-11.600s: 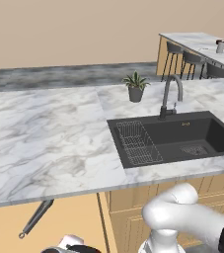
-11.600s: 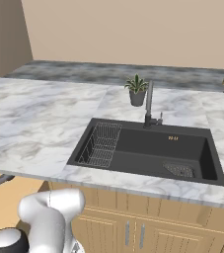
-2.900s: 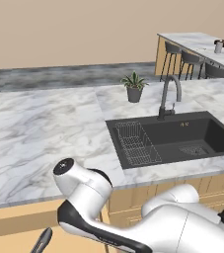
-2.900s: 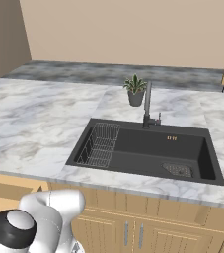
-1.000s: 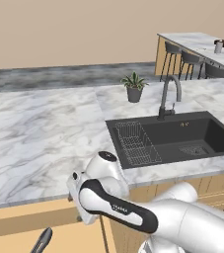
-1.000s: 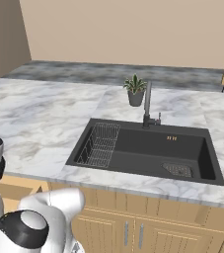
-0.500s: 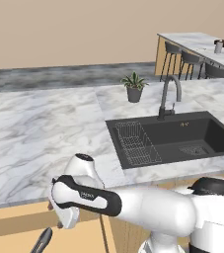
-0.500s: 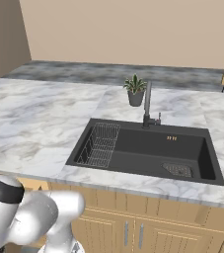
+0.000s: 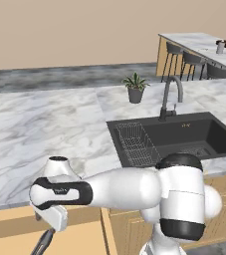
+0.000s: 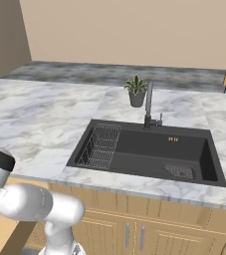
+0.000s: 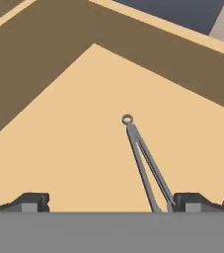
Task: Take the tongs from the drawer on the left and place them on the dining counter next to the tray containing the kebab skewer.
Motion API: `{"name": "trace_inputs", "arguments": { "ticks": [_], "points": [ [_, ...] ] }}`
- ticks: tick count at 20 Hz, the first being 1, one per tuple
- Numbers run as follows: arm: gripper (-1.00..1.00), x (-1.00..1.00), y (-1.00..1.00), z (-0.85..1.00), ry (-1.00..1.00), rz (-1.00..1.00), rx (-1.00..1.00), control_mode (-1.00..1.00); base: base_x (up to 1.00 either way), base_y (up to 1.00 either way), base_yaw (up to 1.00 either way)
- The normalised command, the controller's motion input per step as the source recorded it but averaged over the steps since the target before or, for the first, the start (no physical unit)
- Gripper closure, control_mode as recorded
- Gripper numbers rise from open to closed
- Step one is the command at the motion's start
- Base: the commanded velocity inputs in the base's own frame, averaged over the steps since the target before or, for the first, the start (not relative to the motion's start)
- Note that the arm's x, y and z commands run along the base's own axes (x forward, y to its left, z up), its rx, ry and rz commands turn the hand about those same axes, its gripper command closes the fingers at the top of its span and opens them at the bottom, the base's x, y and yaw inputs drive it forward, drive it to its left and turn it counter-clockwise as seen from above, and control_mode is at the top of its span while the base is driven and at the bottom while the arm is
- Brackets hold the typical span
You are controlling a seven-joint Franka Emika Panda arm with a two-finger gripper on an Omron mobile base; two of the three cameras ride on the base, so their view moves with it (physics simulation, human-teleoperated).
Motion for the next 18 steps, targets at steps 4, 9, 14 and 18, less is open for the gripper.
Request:
{"name": "trace_inputs", "arguments": {
  "ticks": [4, 9, 14, 18],
  "points": [
    [-1.0, 0.0, 0.3, -0.08, -0.02, 0.2, -0.14, -1.0, 0.0, 0.0, 0.0],
    [-1.0, 0.0, 0.23, -0.16, -0.13, 0.13, -0.12, -1.0, 0.0, 0.0, 0.0],
    [-1.0, 0.0, 0.05, -0.3, -0.24, 0.13, -0.11, -1.0, 0.0, 0.0, 0.0],
    [-1.0, 0.0, 0.0, -0.36, -0.13, 0.14, -0.06, -1.0, 0.0, 0.0, 0.0]
  ]
}}
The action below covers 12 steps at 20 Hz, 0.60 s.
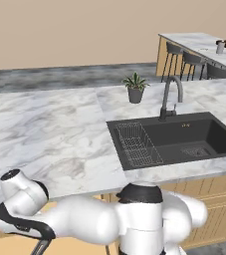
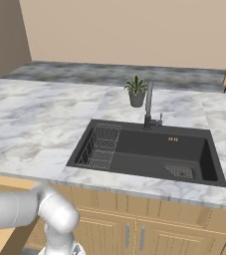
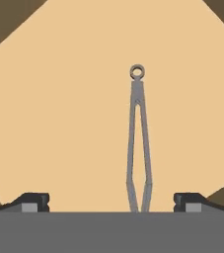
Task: Take the tongs from the drawer on the left and place them on the dining counter next to the tray containing the kebab skewer.
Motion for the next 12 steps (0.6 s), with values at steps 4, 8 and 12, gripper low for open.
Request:
{"name": "trace_inputs", "arguments": {
  "ticks": [4, 8, 12],
  "points": [
    [-1.0, 0.0, 0.0, -0.52, -0.01, 0.15, -0.01, -1.0, 0.0, 0.0, 0.0],
    [-1.0, -0.01, 0.0, -0.64, -0.02, 0.17, 0.0, -1.0, 0.0, 0.0, 0.0],
    [-1.0, 0.0, 0.01, -0.64, -0.02, 0.21, 0.0, -1.0, 0.0, 0.0, 0.0]
  ]
}}
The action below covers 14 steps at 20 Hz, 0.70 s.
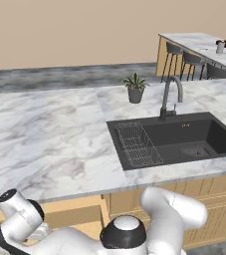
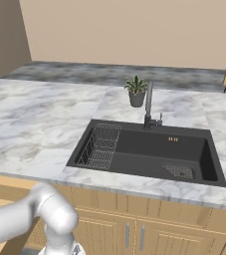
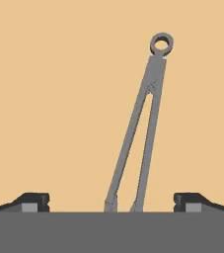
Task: Take the tongs from the drawer on the left and place them on the dining counter next to the tray containing the kebab skewer.
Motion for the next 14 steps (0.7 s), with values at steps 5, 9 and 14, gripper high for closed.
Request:
{"name": "trace_inputs", "arguments": {
  "ticks": [5, 9, 14],
  "points": [
    [-1.0, 0.0, 0.06, -0.49, -0.01, 0.17, 0.0, -1.0, 0.0, 0.0, 0.0],
    [-1.0, 0.0, 0.08, -0.36, -0.01, 0.07, 0.0, -1.0, 0.0, 0.0, 0.0],
    [-1.0, 0.0, 0.16, -0.4, -0.05, 0.01, 0.0, -1.0, 0.0, 0.0, 0.0]
  ]
}}
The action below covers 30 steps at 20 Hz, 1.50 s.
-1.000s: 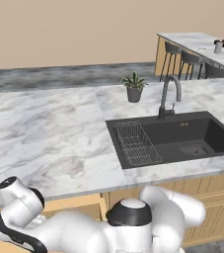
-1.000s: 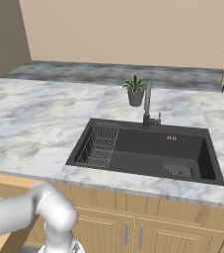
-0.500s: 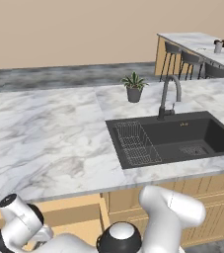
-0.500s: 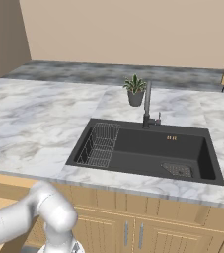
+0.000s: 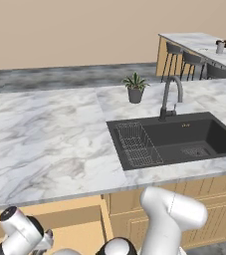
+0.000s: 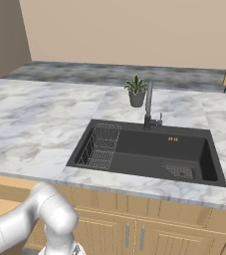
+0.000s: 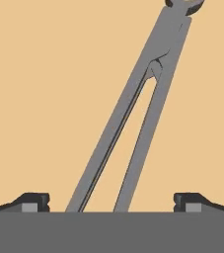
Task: Take the tongs from the drawer on the left and place them on the dining counter next to the tray containing the kebab skewer.
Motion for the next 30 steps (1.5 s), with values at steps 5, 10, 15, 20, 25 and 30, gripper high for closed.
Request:
{"name": "trace_inputs", "arguments": {
  "ticks": [5, 10, 15, 20, 25, 30],
  "points": [
    [-1.0, -0.01, 0.18, -0.46, -0.03, 0.0, 0.0, -1.0, 0.0, 0.0, 0.0],
    [-1.0, 0.0, 0.14, -0.43, -0.05, 0.0, 0.01, -1.0, 0.0, 0.0, 0.0],
    [1.0, 0.0, 0.21, -0.71, -0.06, 0.0, 0.05, -1.0, 0.0, 0.0, 0.0],
    [1.0, -0.26, 0.02, -0.16, -0.08, -0.01, 0.1, -1.0, 0.0, 0.0, 0.0],
    [1.0, -0.42, -0.22, 0.95, 0.0, -0.02, 0.15, -1.0, 0.0, 0.0, 0.0],
    [1.0, -0.14, -0.35, 0.82, 0.0, -0.02, 0.15, -1.0, 0.0, 0.0, 0.0]
  ]
}}
